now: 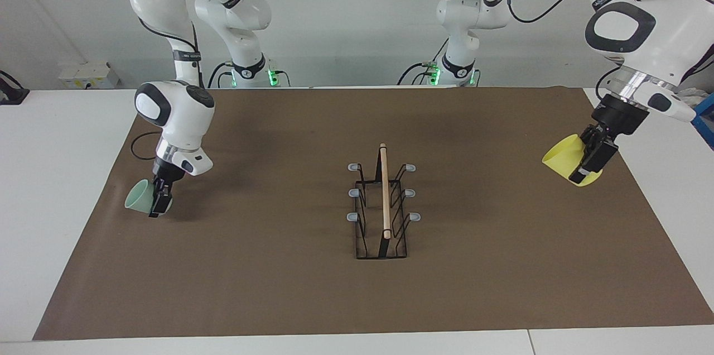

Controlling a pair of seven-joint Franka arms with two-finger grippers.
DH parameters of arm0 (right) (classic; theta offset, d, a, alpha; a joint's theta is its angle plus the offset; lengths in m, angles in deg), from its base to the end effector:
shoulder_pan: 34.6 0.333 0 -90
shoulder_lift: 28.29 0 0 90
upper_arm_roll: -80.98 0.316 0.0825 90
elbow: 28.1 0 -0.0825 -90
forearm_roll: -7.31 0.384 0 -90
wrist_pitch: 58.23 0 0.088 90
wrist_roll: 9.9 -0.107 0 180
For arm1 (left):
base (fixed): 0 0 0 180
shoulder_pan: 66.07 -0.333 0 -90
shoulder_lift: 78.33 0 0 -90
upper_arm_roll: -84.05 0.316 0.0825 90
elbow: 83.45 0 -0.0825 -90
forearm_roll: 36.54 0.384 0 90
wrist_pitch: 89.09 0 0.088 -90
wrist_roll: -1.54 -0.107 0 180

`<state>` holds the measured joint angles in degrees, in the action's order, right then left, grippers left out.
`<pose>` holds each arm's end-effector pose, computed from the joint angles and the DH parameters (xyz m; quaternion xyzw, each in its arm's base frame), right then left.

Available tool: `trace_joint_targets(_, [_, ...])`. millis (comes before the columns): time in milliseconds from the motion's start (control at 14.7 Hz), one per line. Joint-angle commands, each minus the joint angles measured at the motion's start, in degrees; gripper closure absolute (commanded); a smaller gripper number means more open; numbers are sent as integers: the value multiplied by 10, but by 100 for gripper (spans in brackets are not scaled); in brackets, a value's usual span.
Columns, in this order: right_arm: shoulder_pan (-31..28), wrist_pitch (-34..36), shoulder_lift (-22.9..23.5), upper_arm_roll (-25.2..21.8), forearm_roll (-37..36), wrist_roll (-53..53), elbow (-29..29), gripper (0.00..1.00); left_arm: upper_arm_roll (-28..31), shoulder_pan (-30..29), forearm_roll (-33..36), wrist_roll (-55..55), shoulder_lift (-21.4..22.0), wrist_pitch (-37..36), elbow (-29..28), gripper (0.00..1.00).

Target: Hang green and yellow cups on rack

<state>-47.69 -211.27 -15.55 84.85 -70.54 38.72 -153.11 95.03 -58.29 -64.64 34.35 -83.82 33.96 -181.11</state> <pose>0.5624 -0.0621 0.2991 0.5550 0.7464 -0.0760 0.3593 0.6253 0.0105 0.5675 0.8817 0.3845 0.1087 0.2509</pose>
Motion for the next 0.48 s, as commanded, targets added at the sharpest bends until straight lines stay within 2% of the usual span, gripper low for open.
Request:
trace_joint_targets(0, [19,61,-19,13,94,89,12,100,-51,-4,54,-53,64,50,-83,100])
trace_joint_targets(68, [38,131,-16,22,160,141,44,100,-63,-5,54,-76,77,71,-102,100])
trace_joint_targets(204, [59,255,-11,32,347,249,125,100,-85,-5,54,-127,95,118,-145,100])
trace_joint_targets(340, [59,319,-18,32,474,315,169,100,-123,-5,54,-143,114,230,-215,100])
trace_joint_targets(407, [58,335,-24,32,502,319,175,100,-140,-5,54,-152,126,296,-258,100])
